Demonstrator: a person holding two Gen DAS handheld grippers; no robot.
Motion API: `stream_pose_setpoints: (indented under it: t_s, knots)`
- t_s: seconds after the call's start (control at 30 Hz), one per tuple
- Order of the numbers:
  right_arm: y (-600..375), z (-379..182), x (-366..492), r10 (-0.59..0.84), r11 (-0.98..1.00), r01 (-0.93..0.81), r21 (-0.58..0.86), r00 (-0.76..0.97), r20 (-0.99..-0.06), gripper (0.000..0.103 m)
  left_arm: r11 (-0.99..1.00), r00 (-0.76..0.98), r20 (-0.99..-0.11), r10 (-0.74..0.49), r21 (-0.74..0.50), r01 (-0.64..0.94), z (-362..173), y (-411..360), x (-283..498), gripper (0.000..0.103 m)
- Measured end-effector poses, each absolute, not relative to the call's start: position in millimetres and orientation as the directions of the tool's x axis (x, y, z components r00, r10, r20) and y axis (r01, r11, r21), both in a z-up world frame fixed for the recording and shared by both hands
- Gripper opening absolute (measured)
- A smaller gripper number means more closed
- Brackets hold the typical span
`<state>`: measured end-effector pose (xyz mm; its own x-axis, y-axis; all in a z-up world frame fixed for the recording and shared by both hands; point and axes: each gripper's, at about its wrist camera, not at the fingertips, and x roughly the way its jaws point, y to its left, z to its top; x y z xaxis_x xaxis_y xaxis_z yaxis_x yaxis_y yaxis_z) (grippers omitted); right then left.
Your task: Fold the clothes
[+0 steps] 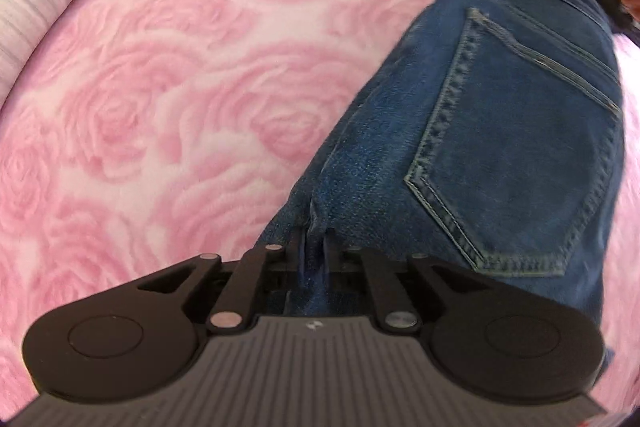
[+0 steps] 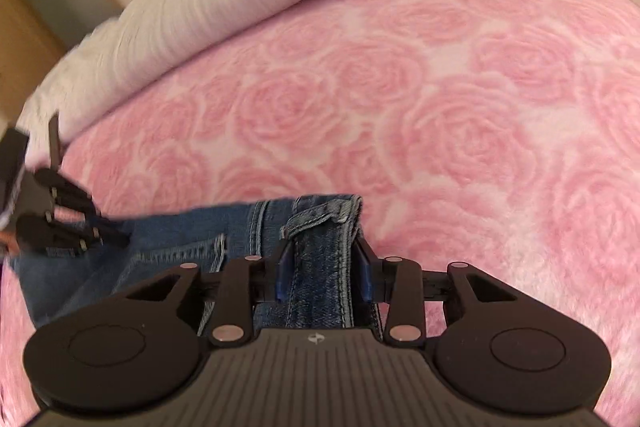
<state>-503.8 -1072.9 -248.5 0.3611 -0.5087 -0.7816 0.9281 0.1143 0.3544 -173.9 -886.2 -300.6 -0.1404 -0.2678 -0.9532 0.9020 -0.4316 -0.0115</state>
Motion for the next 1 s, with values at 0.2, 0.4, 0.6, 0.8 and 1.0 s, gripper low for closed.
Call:
stream_pose_setpoints:
  t_s: [0.2,0.4,0.6,0.8,1.0]
  knots:
    - [-1015,-213,-529,-0.622,-0.016,0.946,0.325,0.245,-0.744,0.051,-0.393,-0.090,-0.935,-0.344,0.056,0.918,-271,-858,-161,0.027]
    - [-927,-230,-538,-0.631,-0.237,0.859,0.454,0.219,-0.745,0.074,-0.385,-0.093,-0.914,-0.394,0.072,0.920,-240,-799,-164,0.027]
    - [-902,-290,-523,-0.658,-0.372,0.640,0.673,0.329,-0.677,0.076,-0.470,-0.124,-0.930,-0.347,0.059,0.880,-251,-751,-193,0.027]
    - [-913,-330,-514,-0.750,-0.378,0.517,0.768,0.315,-0.581,0.070,-0.506,-0.097,-0.943,-0.317,0.082,0.859,-268,-736,-207,0.027]
    - [-922,-308,-536,-0.757,-0.368,0.508,0.779,0.323,-0.568,0.023,-0.522,-0.106,-0.946,-0.305,0.073,0.850,-266,-733,-225,0.026]
